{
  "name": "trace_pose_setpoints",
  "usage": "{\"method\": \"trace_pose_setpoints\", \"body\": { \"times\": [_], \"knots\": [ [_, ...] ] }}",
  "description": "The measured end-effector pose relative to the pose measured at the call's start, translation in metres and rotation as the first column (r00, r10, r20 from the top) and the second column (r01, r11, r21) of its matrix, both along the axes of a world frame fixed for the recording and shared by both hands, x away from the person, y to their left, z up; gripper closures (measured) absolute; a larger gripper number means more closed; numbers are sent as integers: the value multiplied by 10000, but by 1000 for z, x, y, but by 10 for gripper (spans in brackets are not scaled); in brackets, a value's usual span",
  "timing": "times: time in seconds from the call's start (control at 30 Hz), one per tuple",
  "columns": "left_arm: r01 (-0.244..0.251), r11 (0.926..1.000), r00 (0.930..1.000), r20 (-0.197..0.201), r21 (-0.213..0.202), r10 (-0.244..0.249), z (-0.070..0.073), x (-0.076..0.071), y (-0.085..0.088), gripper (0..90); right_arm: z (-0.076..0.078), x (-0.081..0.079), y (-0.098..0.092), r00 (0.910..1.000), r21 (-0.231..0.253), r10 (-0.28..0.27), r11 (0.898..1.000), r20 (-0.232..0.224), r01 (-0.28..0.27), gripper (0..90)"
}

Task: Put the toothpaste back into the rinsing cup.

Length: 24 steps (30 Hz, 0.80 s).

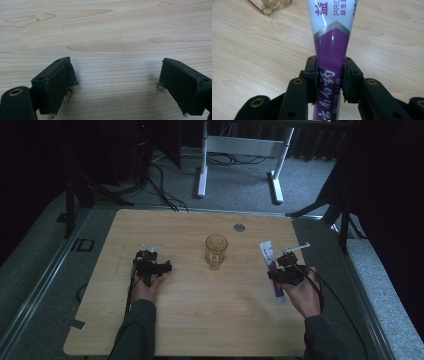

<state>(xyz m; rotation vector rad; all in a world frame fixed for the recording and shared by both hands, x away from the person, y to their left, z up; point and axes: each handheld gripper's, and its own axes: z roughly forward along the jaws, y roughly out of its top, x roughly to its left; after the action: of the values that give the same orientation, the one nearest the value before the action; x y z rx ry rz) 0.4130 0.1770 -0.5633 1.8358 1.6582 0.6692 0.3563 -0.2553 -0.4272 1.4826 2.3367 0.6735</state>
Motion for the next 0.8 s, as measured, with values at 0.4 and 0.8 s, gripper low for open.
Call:
{"method": "trace_pose_setpoints", "body": {
  "times": [0.4, 0.8],
  "knots": [
    [-21, 10000, 10000, 13, -10, 21, 0, 0, 0, 111, 10, 3, -1, 9956, 536, -545, 9973, 765, 505, 700],
    [-33, 10000, 10000, 2, 2, 33, 0, 0, 0, 111, 20, 5, 2, 9841, 888, -813, 9937, 1579, 678, 701]
  ]
}}
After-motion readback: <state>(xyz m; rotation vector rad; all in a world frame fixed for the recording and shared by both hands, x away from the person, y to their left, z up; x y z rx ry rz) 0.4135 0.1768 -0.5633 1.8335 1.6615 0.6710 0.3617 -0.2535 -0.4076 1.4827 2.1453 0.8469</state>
